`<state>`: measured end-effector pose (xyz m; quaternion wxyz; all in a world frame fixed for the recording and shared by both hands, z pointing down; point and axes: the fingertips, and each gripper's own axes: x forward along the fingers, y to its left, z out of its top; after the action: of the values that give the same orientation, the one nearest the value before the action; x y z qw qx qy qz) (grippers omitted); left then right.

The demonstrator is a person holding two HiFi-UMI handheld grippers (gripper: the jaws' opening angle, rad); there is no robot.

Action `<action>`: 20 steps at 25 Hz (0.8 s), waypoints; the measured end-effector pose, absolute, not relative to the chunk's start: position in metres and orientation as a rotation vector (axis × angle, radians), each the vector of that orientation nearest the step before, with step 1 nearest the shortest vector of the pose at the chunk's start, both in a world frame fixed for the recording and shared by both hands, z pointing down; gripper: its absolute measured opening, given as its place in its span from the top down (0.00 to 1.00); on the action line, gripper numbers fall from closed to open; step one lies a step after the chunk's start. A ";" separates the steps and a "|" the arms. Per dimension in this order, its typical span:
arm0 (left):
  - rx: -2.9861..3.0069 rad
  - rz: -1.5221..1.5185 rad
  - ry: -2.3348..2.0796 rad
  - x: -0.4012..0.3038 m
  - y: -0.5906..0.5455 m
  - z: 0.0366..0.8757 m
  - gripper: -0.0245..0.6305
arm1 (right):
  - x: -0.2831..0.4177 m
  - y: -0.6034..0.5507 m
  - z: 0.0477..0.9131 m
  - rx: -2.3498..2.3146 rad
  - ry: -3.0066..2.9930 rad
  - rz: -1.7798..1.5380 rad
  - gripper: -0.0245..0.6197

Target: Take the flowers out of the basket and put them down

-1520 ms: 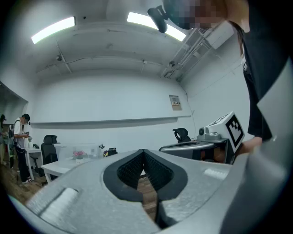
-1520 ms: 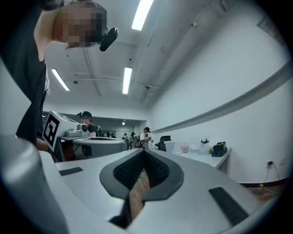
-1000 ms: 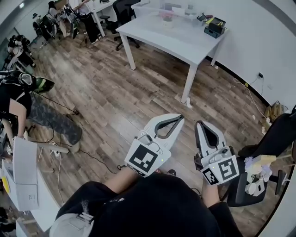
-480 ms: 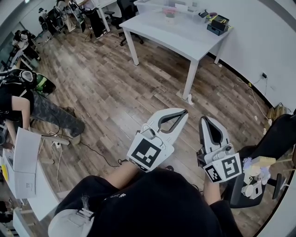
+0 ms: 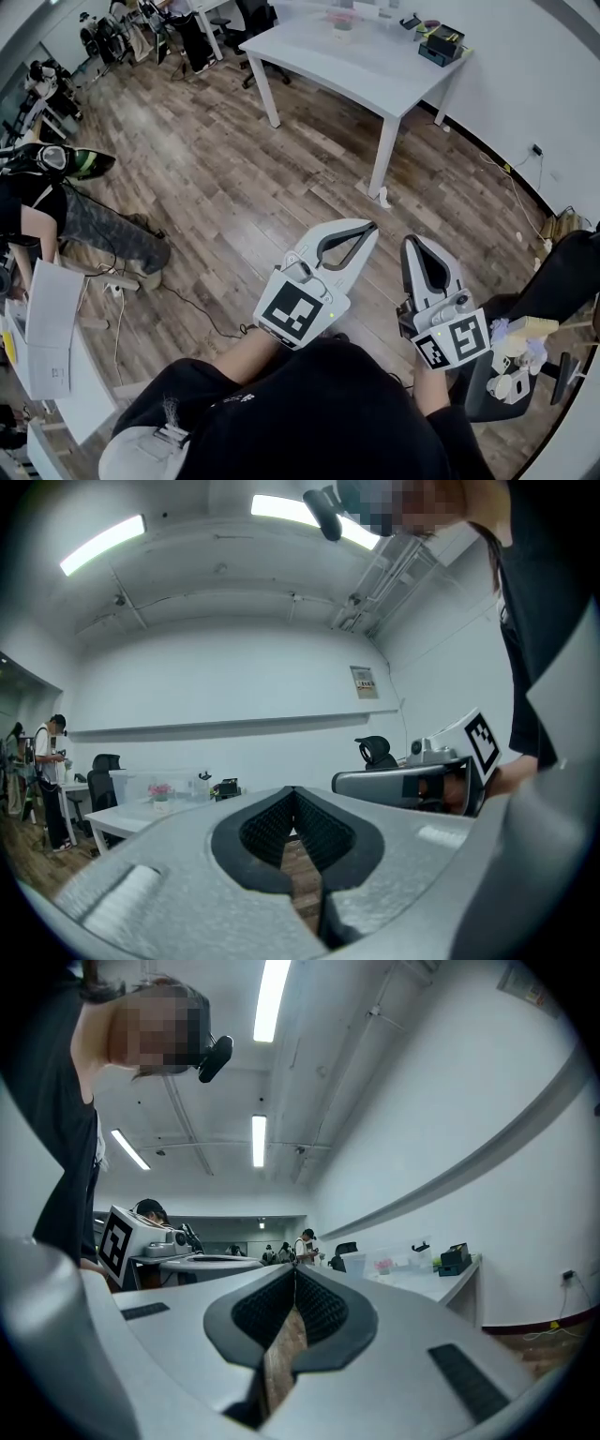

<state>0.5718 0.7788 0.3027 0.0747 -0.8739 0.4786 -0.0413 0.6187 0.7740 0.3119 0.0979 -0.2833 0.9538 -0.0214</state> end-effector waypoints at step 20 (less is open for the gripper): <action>-2.712 -0.054 1.266 0.527 0.660 0.292 0.98 | 0.570 0.663 0.301 -1.001 2.776 -0.054 0.94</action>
<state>0.5270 0.6595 0.2922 0.0740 -0.9035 0.4217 -0.0179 0.5704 0.6626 0.3012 0.0950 -0.3375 0.9363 -0.0183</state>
